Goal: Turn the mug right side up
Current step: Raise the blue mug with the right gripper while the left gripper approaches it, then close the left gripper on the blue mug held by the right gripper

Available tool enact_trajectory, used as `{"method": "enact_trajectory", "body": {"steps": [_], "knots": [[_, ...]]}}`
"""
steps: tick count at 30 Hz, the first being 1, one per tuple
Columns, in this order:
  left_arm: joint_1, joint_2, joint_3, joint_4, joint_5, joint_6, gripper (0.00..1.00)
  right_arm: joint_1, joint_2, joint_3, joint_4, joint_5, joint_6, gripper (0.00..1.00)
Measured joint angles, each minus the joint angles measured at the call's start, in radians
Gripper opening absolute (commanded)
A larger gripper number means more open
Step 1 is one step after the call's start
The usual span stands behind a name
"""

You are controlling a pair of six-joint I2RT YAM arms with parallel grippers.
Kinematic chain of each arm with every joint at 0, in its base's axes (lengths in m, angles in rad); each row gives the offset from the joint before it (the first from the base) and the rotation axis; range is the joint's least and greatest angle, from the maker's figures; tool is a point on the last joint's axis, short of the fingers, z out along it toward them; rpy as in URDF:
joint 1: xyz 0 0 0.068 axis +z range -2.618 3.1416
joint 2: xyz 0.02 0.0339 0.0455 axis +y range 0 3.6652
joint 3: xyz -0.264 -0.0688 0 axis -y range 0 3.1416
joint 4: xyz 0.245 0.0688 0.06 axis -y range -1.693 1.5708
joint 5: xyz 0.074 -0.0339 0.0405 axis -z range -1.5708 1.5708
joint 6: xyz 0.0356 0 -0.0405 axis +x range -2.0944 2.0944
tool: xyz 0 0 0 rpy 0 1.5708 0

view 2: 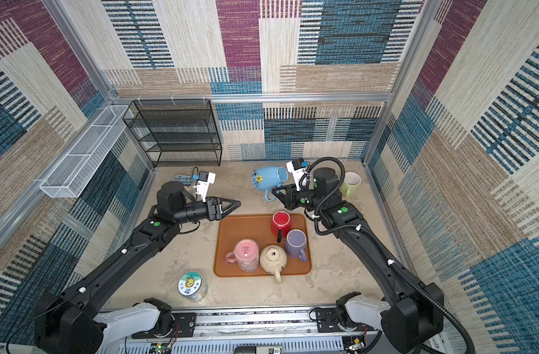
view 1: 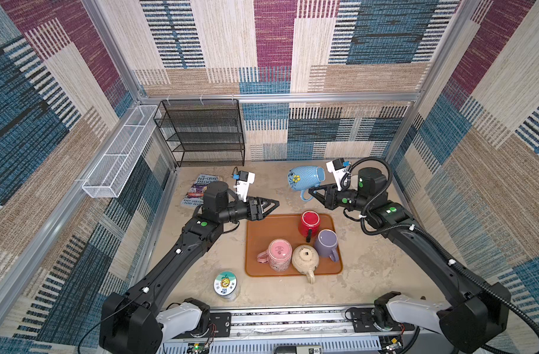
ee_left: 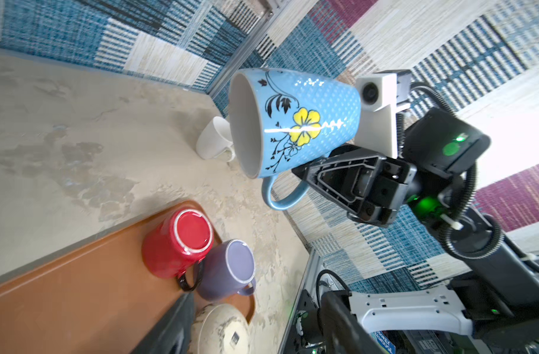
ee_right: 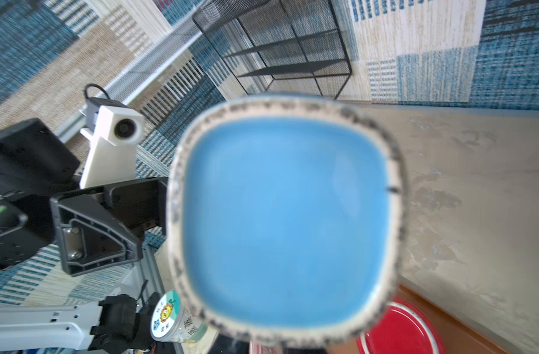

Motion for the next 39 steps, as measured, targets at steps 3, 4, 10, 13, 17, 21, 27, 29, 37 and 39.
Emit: {"method": "enact_trajectory", "body": {"steps": [3, 4, 10, 13, 17, 21, 27, 29, 37, 39], "knots": [[-0.016, 0.042, 0.015, 0.095, 0.026, -0.036, 0.70, -0.034, -0.002, -0.032, 0.091, -0.089, 0.053, 0.00], [-0.022, 0.055, 0.021, 0.122, 0.037, -0.049, 0.70, -0.043, -0.002, -0.043, 0.124, -0.117, 0.074, 0.00], [-0.059, 0.153, 0.043, 0.300, 0.076, -0.118, 0.68, -0.076, 0.018, -0.085, 0.315, -0.240, 0.187, 0.00], [-0.064, 0.196, 0.055, 0.369, 0.093, -0.150, 0.66, -0.077, 0.038, -0.090, 0.389, -0.280, 0.230, 0.00], [-0.070, 0.236, 0.081, 0.433, 0.098, -0.176, 0.62, -0.079, 0.062, -0.096, 0.475, -0.322, 0.274, 0.00], [-0.074, 0.264, 0.100, 0.486, 0.118, -0.183, 0.56, -0.079, 0.088, -0.096, 0.531, -0.349, 0.304, 0.00], [-0.077, 0.315, 0.117, 0.554, 0.119, -0.212, 0.47, -0.079, 0.123, -0.091, 0.612, -0.381, 0.352, 0.00], [-0.077, 0.333, 0.127, 0.576, 0.119, -0.231, 0.44, -0.078, 0.134, -0.091, 0.642, -0.387, 0.366, 0.00], [-0.077, 0.401, 0.181, 0.635, 0.146, -0.290, 0.27, -0.077, 0.168, -0.091, 0.723, -0.367, 0.384, 0.00], [-0.077, 0.414, 0.190, 0.657, 0.152, -0.312, 0.24, -0.076, 0.177, -0.091, 0.742, -0.362, 0.385, 0.00]]}}
